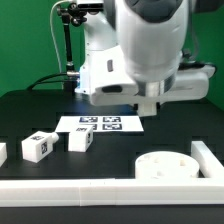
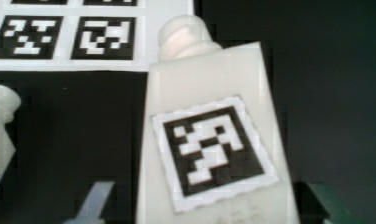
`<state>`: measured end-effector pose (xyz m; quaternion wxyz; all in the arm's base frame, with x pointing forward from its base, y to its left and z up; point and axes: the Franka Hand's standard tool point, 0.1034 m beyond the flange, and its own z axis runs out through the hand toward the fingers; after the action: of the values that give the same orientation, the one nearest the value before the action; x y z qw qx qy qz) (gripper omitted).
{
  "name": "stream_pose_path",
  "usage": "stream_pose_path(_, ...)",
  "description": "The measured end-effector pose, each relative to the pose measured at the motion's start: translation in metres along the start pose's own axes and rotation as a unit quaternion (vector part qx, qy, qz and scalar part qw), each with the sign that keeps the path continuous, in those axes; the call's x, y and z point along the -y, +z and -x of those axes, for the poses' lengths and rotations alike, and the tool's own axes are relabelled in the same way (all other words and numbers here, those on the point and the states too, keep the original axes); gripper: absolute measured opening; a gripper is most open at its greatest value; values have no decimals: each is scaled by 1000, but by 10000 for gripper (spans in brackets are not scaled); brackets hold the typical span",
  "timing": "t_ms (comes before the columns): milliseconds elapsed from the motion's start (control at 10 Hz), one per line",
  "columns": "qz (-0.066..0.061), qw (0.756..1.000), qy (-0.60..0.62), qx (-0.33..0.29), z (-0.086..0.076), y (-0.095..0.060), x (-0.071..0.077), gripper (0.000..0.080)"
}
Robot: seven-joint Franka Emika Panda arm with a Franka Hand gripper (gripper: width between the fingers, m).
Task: Assemble stool
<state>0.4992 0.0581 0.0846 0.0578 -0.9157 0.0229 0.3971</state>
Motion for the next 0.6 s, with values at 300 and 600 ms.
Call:
stream_pose_path(300,0,1000,-1,-14,-5,-1,-1,327)
stream_pose_path(600,2,992,-19,-124,-10,-22,4,327)
